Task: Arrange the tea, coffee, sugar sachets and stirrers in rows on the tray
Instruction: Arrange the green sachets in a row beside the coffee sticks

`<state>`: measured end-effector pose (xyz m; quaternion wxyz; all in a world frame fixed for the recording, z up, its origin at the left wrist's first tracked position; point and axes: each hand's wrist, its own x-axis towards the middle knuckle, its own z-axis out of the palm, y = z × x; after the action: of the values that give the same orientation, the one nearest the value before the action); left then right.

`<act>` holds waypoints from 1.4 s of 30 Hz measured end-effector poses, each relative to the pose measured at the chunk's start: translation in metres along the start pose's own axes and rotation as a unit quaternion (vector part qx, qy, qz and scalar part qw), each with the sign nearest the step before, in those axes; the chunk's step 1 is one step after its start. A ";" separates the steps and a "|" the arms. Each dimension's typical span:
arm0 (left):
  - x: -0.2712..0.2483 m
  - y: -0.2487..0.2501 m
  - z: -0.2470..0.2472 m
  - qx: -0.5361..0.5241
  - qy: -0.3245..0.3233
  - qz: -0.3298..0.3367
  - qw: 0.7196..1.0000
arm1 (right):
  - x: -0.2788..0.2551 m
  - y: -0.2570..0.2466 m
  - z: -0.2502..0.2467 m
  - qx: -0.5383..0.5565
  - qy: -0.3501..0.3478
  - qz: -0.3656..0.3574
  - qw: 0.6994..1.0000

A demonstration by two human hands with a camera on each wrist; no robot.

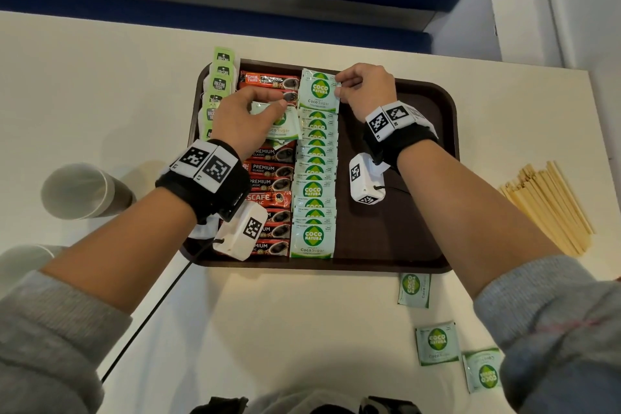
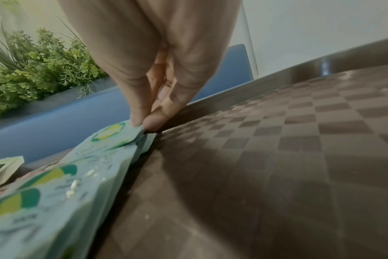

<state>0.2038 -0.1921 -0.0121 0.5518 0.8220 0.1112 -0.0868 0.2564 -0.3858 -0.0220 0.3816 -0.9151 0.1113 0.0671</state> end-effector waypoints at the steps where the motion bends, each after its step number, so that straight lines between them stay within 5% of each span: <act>1: 0.000 0.001 0.000 -0.007 -0.004 -0.006 1.000 | -0.001 0.001 0.000 -0.006 -0.002 -0.002 1.000; 12: -0.004 0.006 0.002 -0.013 -0.030 -0.006 0.999 | -0.011 -0.005 -0.003 -0.039 0.017 -0.062 0.997; 23: -0.007 0.012 0.000 -0.010 -0.020 -0.016 1.000 | -0.023 -0.015 -0.007 -0.172 -0.132 -0.098 0.971; 36: -0.010 0.011 -0.002 -0.027 -0.027 -0.025 0.999 | -0.021 -0.010 -0.021 -0.066 -0.154 -0.076 0.983; 42: -0.007 0.009 -0.001 -0.020 -0.021 -0.021 0.999 | -0.017 -0.004 -0.023 0.082 -0.049 -0.046 0.994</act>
<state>0.1990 -0.1951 -0.0023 0.5685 0.8062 0.1181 -0.1133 0.2422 -0.3972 0.0006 0.4631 -0.8805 0.0555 0.0843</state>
